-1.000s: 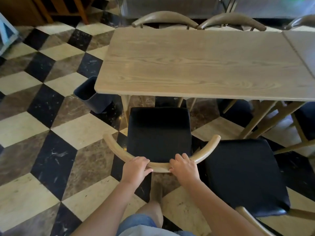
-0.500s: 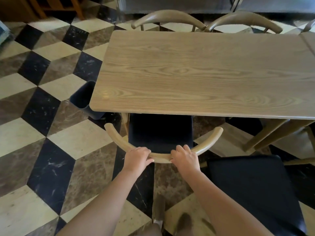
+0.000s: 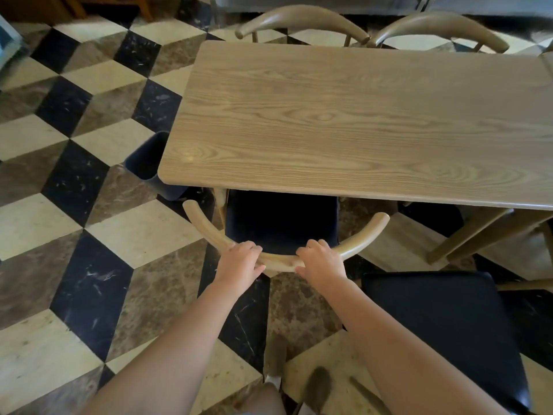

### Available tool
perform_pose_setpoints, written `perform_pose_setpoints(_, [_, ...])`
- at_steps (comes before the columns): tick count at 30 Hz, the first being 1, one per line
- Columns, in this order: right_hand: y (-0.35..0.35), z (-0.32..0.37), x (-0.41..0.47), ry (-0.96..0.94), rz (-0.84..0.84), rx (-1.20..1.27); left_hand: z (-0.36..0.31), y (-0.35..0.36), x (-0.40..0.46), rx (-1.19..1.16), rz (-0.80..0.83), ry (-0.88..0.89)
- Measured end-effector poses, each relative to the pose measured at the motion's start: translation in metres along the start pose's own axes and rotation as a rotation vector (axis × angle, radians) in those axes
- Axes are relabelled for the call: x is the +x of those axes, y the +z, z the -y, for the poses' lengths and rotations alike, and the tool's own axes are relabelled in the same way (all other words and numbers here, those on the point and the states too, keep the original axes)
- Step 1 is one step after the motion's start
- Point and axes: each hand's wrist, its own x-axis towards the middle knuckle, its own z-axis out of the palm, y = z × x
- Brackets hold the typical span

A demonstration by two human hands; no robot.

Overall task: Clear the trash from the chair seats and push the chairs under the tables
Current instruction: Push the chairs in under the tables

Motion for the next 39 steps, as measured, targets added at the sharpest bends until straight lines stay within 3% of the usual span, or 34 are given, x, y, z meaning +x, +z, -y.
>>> perform_pose_setpoints(11, [-0.029, -0.041, -0.092, -0.046, -0.156, -0.046, -0.097, 0.002, -0.064, 0.002, -0.211, 0.031])
perform_pose_setpoints(20, [-0.012, -0.154, -0.227, -0.131, -0.193, -0.057, -0.272, 0.052, -0.138, -0.005, -0.332, -0.076])
perform_pose_setpoints(29, [0.045, -0.274, -0.378, -0.036, -0.195, -0.099, -0.451, 0.121, -0.224, -0.019, -0.250, 0.013])
perform_pose_setpoints(34, [0.080, -0.318, -0.439, 0.052, -0.208, -0.060, -0.507, 0.159, -0.249, 0.002, -0.194, 0.127])
perform_pose_setpoints(39, [0.119, -0.358, -0.497, 0.056, -0.076, -0.013, -0.539, 0.206, -0.271, 0.006, -0.070, 0.177])
